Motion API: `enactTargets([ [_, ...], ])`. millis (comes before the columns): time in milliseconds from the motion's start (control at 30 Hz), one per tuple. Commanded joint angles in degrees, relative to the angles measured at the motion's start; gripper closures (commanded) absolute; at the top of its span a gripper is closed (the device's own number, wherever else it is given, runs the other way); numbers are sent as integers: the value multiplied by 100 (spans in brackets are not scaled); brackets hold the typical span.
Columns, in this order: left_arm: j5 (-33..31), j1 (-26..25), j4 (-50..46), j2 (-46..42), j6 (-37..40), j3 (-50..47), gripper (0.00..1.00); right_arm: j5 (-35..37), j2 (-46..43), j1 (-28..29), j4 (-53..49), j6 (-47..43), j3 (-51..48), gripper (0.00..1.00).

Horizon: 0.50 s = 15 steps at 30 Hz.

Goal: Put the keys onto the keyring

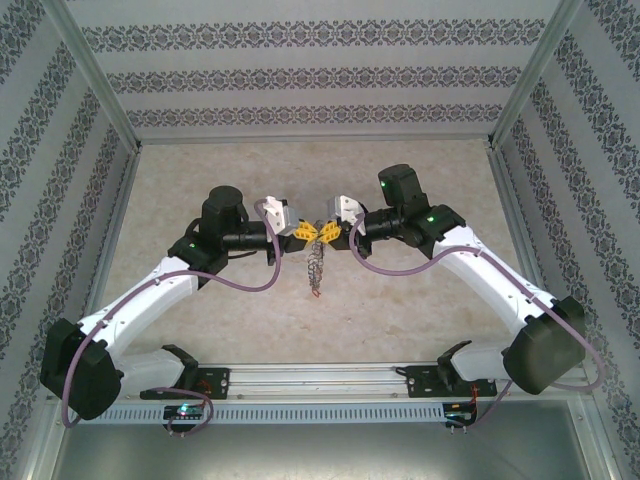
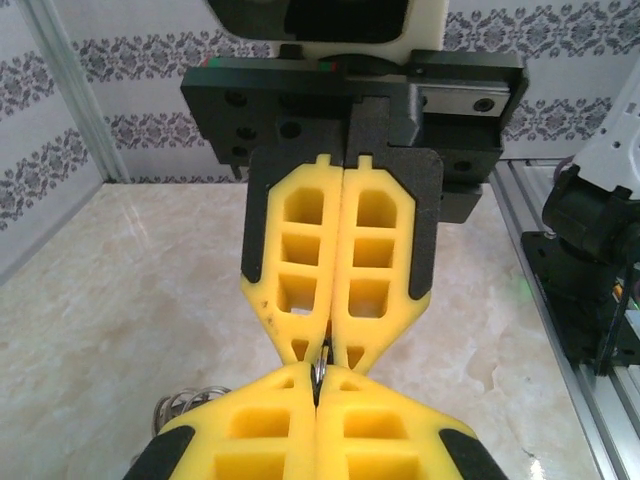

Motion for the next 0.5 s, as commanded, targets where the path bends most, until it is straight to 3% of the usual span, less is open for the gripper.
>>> enactTargets([
  [0,-489,29,-34,-143,-91,28,95,416,-226,102,-52,-80,16,100],
  [67,-869,29,-474,-134,-24,139,89,798,-242,163,-289,-123,129,100],
  [167,-821,29,-877,-111,125,318,75,1413,-175,309,-752,-272,380,100],
  [267,-586,30,-970,-71,141,437,74,1765,-98,439,-988,-380,539,100],
  [333,-438,30,-1055,-30,176,521,66,1993,-59,529,-1051,-417,613,100],
  [467,-252,21,-1180,95,219,648,65,2076,-25,626,-1062,-426,700,100],
])
